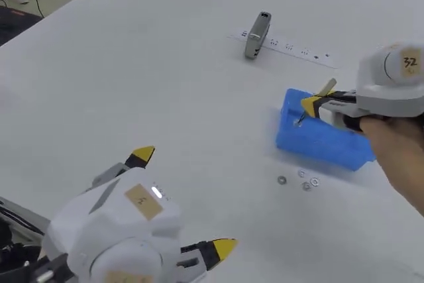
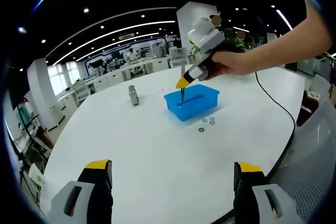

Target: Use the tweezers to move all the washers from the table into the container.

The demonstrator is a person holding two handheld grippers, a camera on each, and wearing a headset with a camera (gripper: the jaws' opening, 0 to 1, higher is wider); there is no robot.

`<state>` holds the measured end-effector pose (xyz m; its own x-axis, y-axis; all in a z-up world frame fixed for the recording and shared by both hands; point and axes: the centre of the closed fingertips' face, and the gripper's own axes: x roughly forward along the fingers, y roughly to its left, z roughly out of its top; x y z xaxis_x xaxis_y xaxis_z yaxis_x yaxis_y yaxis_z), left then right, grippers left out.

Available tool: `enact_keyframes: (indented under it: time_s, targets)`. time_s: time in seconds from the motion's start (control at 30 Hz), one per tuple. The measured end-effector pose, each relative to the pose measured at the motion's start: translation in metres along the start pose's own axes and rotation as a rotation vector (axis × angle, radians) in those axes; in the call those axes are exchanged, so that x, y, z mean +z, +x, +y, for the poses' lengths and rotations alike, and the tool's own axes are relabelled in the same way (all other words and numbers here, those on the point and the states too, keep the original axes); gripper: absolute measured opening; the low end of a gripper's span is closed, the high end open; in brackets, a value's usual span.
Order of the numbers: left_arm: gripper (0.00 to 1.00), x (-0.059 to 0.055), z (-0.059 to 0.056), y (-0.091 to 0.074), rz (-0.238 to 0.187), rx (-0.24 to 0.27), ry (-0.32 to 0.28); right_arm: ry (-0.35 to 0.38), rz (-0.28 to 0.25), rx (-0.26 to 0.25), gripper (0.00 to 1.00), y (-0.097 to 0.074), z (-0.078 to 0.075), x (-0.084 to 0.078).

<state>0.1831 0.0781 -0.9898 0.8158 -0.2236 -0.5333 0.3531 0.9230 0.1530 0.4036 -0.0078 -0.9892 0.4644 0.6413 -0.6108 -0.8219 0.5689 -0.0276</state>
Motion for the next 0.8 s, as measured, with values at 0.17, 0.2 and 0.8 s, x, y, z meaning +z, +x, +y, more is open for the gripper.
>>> enact_keyframes:
  time_s: [0.17,0.2,0.8]
  targets:
    - [0.99,-0.001,-0.002,0.001,0.008,-0.007,0.014,0.030,0.009,-0.008,0.01,0.011,-0.005,-0.009]
    - [0.99,-0.002,-0.002,0.001,0.012,-0.005,0.017,0.034,0.012,-0.008,0.01,0.013,-0.005,-0.010]
    - [0.98,-0.004,0.001,0.001,0.023,0.007,0.018,0.016,0.021,-0.017,0.02,0.028,-0.002,-0.015]
